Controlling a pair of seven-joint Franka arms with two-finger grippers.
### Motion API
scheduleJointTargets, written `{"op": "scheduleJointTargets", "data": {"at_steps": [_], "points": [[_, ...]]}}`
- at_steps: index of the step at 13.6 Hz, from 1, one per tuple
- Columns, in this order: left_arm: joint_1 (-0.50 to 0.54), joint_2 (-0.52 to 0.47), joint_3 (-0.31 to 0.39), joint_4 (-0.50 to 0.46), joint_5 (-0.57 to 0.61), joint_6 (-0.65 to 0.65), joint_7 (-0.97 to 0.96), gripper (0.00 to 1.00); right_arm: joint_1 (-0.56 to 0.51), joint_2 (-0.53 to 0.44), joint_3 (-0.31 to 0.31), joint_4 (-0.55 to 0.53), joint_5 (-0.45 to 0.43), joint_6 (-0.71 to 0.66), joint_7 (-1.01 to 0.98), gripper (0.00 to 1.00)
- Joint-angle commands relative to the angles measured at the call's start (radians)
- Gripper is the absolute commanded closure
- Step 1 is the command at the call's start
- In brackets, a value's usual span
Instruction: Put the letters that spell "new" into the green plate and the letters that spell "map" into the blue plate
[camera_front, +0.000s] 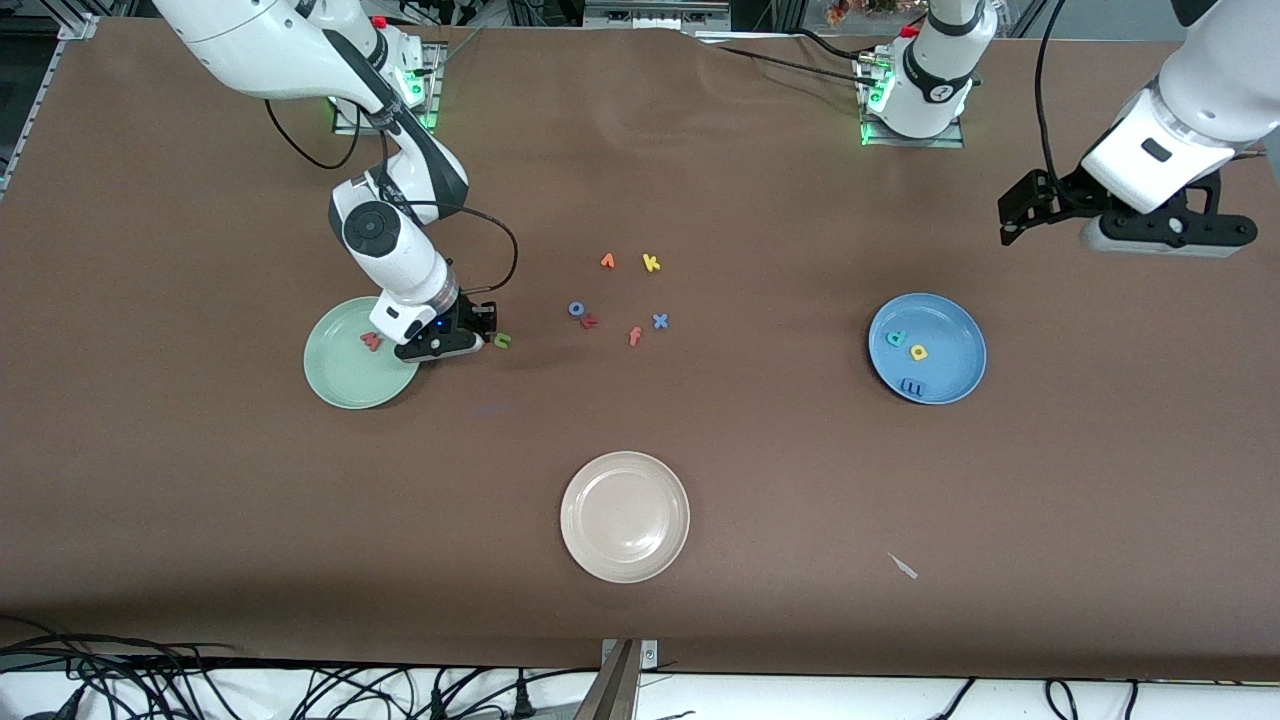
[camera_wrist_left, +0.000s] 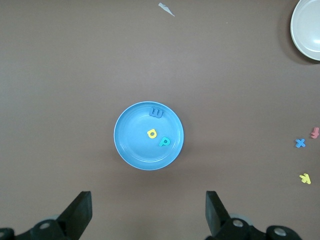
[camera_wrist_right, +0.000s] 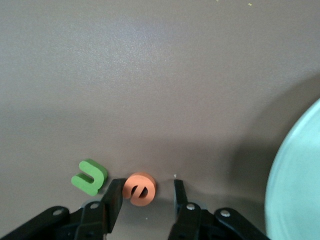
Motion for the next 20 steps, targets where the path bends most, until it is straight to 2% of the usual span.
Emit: {"op": "scheduleJointTargets", "data": {"at_steps": [1, 3, 7, 10, 12, 13, 16, 18, 19, 20], "points": [[-0.024, 0.046, 0.049, 0.063, 0.001, -0.046, 0.011, 0.00, 0.003, 0.012, -0.003, -0.012, -0.023, 0.042, 0.032, 0.57], [-0.023, 0.085, 0.052, 0.117, 0.001, -0.079, 0.011, 0.00, 0.003, 0.013, -0.003, -0.012, -0.026, 0.047, 0.036, 0.62], [-0.015, 0.093, 0.045, 0.117, 0.001, -0.082, 0.009, 0.00, 0.003, 0.021, -0.003, -0.012, -0.031, 0.062, 0.034, 0.87], [-0.015, 0.093, 0.043, 0.119, 0.001, -0.083, 0.011, 0.00, -0.014, -0.054, -0.006, -0.006, -0.031, 0.000, 0.008, 0.88], [-0.014, 0.093, 0.043, 0.119, 0.001, -0.088, 0.011, 0.00, -0.066, -0.129, -0.007, 0.040, -0.025, -0.187, -0.083, 0.88], [-0.015, 0.093, 0.043, 0.119, 0.001, -0.089, 0.009, 0.00, -0.104, -0.152, -0.007, 0.046, -0.022, -0.237, -0.155, 0.88], [-0.014, 0.093, 0.043, 0.120, 0.004, -0.091, 0.012, 0.00, -0.141, -0.165, -0.007, 0.017, -0.017, -0.240, -0.259, 0.87], [-0.014, 0.093, 0.043, 0.119, 0.002, -0.094, 0.011, 0.00, -0.150, -0.157, -0.007, -0.024, -0.016, -0.184, -0.253, 0.82], [-0.014, 0.093, 0.043, 0.119, 0.001, -0.096, 0.011, 0.00, -0.149, -0.155, -0.007, -0.049, -0.014, -0.149, -0.230, 0.75], [-0.014, 0.093, 0.043, 0.119, 0.002, -0.097, 0.009, 0.00, -0.149, -0.152, -0.006, -0.063, -0.014, -0.124, -0.183, 0.58]]}}
